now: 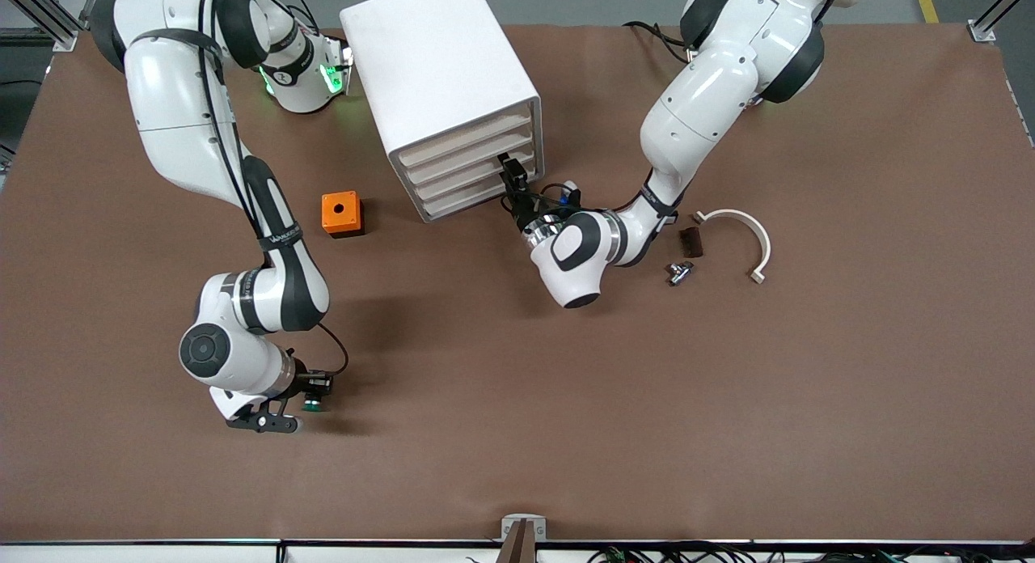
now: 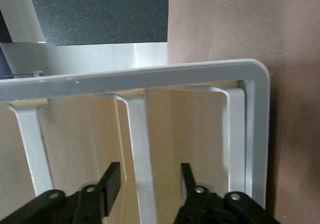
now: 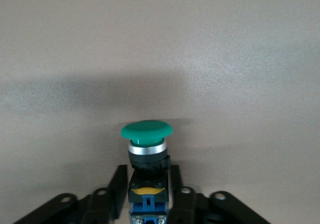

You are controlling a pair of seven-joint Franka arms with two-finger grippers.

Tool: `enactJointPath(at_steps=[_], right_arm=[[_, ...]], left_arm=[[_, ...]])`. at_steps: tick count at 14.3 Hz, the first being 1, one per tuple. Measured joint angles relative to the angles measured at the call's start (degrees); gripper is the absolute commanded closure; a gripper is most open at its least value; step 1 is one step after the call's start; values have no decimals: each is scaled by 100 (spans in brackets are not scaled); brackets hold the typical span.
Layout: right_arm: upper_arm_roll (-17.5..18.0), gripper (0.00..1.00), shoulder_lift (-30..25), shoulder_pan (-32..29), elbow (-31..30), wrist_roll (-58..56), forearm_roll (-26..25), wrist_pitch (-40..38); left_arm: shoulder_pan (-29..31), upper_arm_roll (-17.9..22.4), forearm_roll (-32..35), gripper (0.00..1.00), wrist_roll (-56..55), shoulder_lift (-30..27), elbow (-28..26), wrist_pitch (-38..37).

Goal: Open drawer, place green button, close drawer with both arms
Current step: 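Pull the drawer open with the left gripper while the right gripper lifts the button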

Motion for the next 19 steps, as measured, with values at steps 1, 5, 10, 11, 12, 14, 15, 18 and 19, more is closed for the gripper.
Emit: enactJointPath(at_steps=[1,5,10,11,12,14,15,18,19], right_arm=[[-1,98,0,-5,0,14,1,-11],[-3,100,-3,-8,25,31,1,-108],[11,100,-299,7,249,1038,41,-1064],[36,100,-430,52,256,1510,47,-1299],[55,100,-559,158,251,2100,51,-1501],[82,100,-793,542,151,3481,58,-1657],[86,100,-899,792,63,4137,58,-1671],[82,100,-1238,1352,-264,5455,58,-1682],[81,100,-1389,1443,-435,5697,58,-1685]], left_arm=[[-13,0,0,55,-28,0,2,-5],[-161,-2,0,74,-246,0,-2,-32],[-287,-1,0,91,-433,5,-52,-65],[-285,3,0,93,-435,6,-53,-66],[-281,9,0,94,-435,6,-53,-66],[-251,27,0,94,-435,6,-50,-68],[-214,36,0,94,-435,6,-48,-91],[-34,57,0,92,-435,6,-39,-133],[45,62,0,91,-435,6,-29,-121]])
